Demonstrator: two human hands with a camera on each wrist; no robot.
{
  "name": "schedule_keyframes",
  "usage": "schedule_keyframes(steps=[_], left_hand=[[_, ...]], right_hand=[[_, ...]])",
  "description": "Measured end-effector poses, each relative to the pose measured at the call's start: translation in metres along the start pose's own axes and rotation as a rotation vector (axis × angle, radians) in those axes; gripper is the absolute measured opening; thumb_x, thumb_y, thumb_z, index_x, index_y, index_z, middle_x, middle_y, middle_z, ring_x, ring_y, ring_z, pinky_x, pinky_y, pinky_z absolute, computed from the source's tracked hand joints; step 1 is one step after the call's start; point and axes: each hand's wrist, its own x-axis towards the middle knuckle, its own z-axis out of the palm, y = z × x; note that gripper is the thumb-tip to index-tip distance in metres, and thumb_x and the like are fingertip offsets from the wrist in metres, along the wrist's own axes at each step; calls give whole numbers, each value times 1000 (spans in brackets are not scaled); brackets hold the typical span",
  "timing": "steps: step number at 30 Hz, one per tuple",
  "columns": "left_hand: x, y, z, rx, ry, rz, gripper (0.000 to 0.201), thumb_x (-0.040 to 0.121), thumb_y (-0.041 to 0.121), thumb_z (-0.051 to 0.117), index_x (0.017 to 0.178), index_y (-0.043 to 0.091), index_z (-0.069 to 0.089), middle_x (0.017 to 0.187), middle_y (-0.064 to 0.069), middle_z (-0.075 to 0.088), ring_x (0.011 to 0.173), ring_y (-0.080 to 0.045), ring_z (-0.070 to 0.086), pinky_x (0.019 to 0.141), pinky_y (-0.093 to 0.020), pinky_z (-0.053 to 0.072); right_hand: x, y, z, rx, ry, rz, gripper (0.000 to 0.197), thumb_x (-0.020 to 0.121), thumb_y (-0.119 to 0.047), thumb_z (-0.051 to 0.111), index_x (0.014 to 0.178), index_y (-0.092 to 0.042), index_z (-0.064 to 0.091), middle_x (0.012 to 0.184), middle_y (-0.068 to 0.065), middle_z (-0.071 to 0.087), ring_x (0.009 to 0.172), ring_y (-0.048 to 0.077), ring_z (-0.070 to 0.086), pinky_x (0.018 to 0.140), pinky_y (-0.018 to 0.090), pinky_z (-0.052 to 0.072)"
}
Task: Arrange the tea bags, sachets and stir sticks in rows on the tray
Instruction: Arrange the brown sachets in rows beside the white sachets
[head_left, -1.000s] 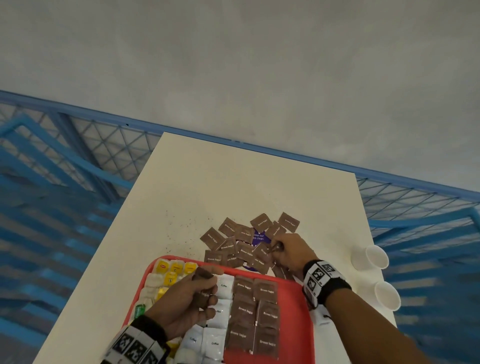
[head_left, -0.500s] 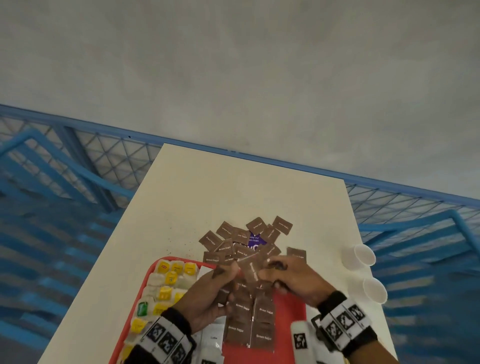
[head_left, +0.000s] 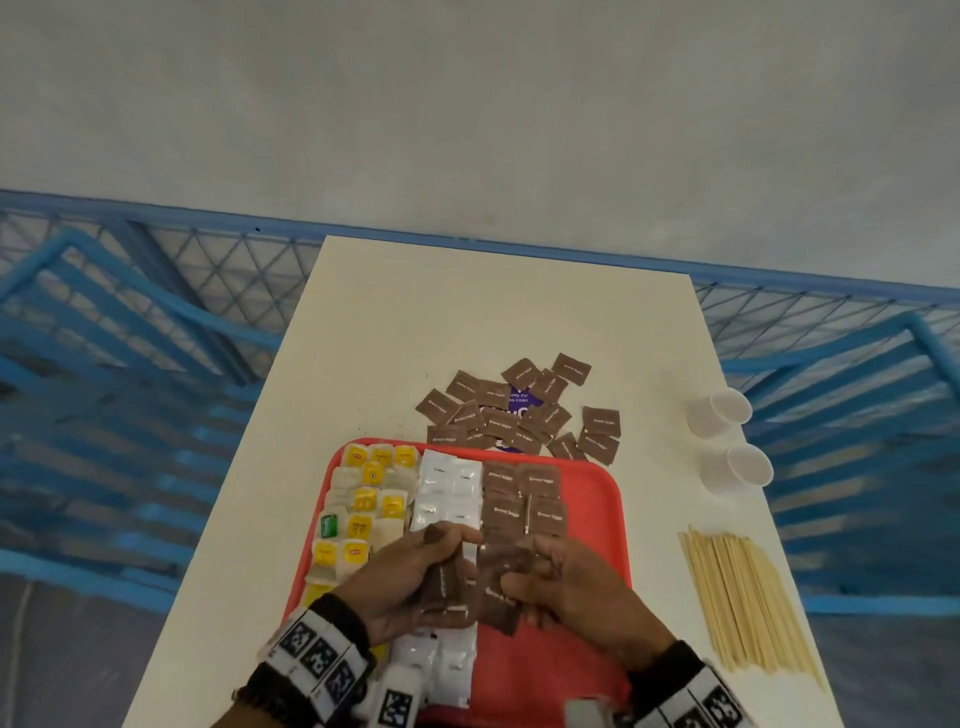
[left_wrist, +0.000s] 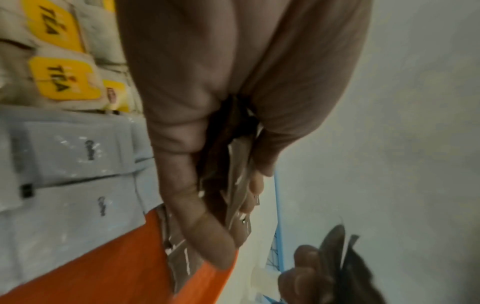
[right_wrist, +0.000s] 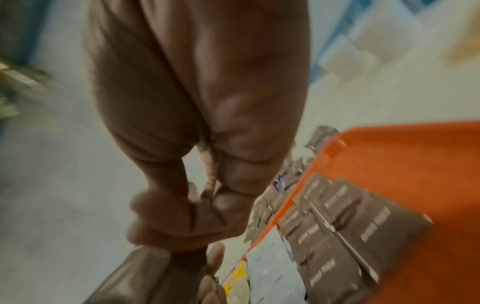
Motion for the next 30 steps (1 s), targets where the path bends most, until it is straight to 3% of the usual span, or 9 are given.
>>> schedule_keyframes(steps=[2, 4, 8, 13, 16, 21, 26, 28, 30], left_hand=[[-7, -9, 4, -23, -135, -64, 52, 97, 50, 51, 121, 8, 67, 113, -23, 66, 98, -37, 66, 74, -51, 59], [-13, -13, 11, 11, -238, -84, 58, 98, 56, 44, 124, 10, 67, 118, -22, 66, 108, -39, 63, 79, -51, 58], [-15, -15, 23, 48, -113, 6, 46, 95, 42, 57, 123, 5, 65, 102, -19, 70, 83, -27, 70, 63, -38, 61], [-16, -9, 24, -101, -26, 170, 40, 92, 36, 58, 117, 6, 66, 93, -16, 69, 70, -22, 67, 50, -33, 58], [-19, -3, 28, -88, -23, 258, 36, 93, 37, 55, 112, 9, 67, 94, -15, 70, 67, -20, 65, 50, -31, 56], [-24, -2, 36, -139, -65, 285, 32, 98, 39, 47, 96, 15, 68, 101, -18, 68, 67, -23, 62, 54, -30, 54], [-33, 3, 29, -281, -97, 294, 31, 97, 38, 45, 102, 13, 63, 118, -16, 70, 84, -35, 72, 61, -42, 62], [-36, 6, 28, -281, -118, 299, 31, 97, 39, 50, 106, 12, 64, 123, -18, 68, 90, -36, 73, 63, -44, 62], [-39, 9, 31, -255, -158, 299, 32, 88, 42, 70, 100, 12, 67, 124, -22, 67, 88, -34, 73, 65, -44, 62]], right_hand=[[-4, -5, 11, -133, 59, -23, 20, 86, -4, 71, 104, 4, 66, 59, -8, 64, 44, 1, 51, 45, 14, 40], [-2, -10, 21, -296, 120, -54, 12, 80, -10, 79, 87, -10, 69, 60, -9, 62, 47, -3, 51, 49, 14, 40], [5, -12, 29, -562, 373, -136, 29, 65, -29, 87, 80, -24, 63, 69, -9, 57, 61, 1, 50, 58, 16, 37], [0, -12, 29, -306, 560, -157, 24, 76, -30, 81, 86, -28, 59, 65, -9, 58, 61, 0, 54, 65, 23, 46], [-7, -11, 30, -209, 491, -63, 33, 70, -44, 81, 86, -21, 64, 67, -4, 64, 59, 8, 58, 62, 29, 50], [-12, -14, 42, -121, 428, -114, 17, 76, -18, 83, 80, -7, 69, 64, 4, 67, 53, 6, 55, 54, 20, 45], [-22, -24, 32, 93, 401, -118, 12, 79, -13, 79, 78, -5, 71, 58, 4, 64, 48, 10, 51, 49, 20, 42], [-22, -26, 31, 124, 399, -127, 17, 78, -15, 80, 80, -2, 69, 57, 5, 64, 47, 10, 51, 48, 19, 42], [-21, -28, 33, 140, 396, -139, 20, 77, -15, 81, 80, -1, 67, 57, 6, 62, 47, 11, 50, 48, 19, 42]])
